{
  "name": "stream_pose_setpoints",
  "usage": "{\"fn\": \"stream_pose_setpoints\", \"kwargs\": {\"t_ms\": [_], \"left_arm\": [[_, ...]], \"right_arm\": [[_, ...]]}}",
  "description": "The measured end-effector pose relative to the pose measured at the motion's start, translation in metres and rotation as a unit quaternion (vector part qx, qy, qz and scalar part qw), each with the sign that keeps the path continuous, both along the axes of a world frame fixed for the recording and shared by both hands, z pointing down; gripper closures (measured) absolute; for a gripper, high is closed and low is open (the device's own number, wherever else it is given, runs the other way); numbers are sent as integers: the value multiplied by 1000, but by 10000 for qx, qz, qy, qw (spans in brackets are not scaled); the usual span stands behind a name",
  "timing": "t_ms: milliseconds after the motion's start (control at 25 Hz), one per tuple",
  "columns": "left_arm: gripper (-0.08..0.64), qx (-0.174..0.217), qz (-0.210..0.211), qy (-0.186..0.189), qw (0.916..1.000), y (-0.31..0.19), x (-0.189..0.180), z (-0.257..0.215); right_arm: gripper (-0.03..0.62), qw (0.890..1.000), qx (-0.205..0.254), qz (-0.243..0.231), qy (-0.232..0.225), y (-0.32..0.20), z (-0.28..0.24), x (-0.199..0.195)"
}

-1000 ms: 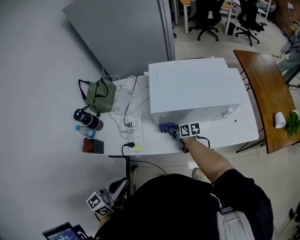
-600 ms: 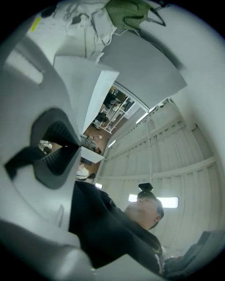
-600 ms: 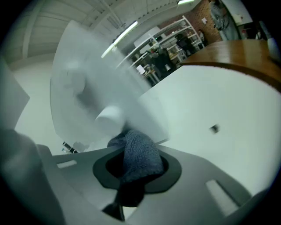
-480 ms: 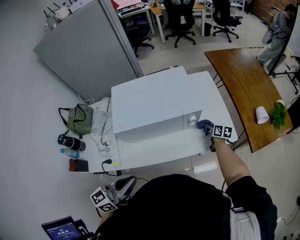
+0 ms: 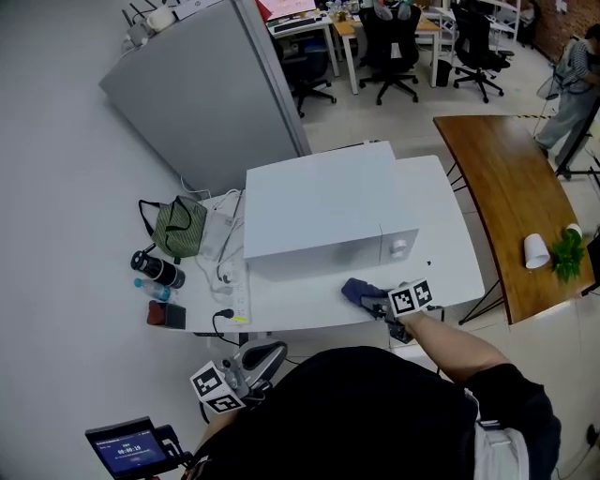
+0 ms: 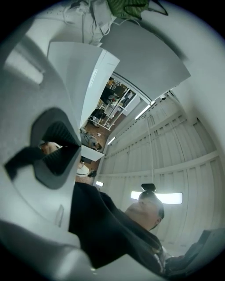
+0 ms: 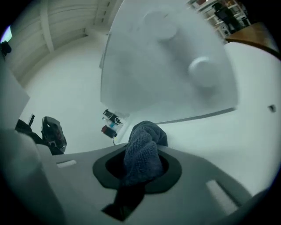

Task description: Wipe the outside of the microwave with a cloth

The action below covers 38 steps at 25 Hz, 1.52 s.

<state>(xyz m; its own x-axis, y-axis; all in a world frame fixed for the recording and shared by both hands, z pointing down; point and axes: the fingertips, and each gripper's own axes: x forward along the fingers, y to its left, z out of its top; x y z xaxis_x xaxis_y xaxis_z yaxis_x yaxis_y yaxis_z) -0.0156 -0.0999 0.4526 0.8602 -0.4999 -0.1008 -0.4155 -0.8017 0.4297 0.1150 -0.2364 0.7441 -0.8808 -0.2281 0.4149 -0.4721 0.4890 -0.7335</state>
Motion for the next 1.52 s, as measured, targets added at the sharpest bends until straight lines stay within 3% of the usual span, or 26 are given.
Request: {"fn": "stream_pose_setpoints", "kwargs": {"t_ms": [160,280,400,520,640,720,840,1000,1080,1240,1360,1520], "left_arm": [[557,-39,-196,-3,9998,15,-42,2],[557,-91,-415,-57,9991,28,-89,7],[557,-138,-670,-59,9976,36,-137,10],[557,-187,-709,-36,9973,37,-165,12],[557,-204,-536,1,9984,32,-169,13],[557,-178,-365,31,9992,27,-160,12],[557,-101,-74,71,9999,17,-131,9],[557,-40,229,83,9997,6,-81,5],[557,-14,325,54,9995,3,-52,5],[557,15,388,-65,9992,2,-2,5],[557,-54,297,-112,9995,-1,14,1],[557,-193,60,-178,9996,-4,10,7]], "right_arm": [[528,9965,270,-788,-33,5,-17,-117],[528,9938,459,-1012,3,-7,-25,-182],[528,9958,510,-761,-19,-32,-26,-226],[528,9986,519,-58,-118,-64,-29,-232],[528,9978,522,397,-133,-75,-31,-200],[528,9959,526,730,-17,-79,-26,-156],[526,9875,549,1461,224,-88,-21,-59],[528,9662,508,2500,382,-89,-17,72],[528,9727,529,2238,321,-73,-16,94],[528,9923,605,1036,-312,-23,-29,71],[528,9945,498,181,-904,13,-48,39],[528,9903,477,-695,-1108,35,-55,3]]}}
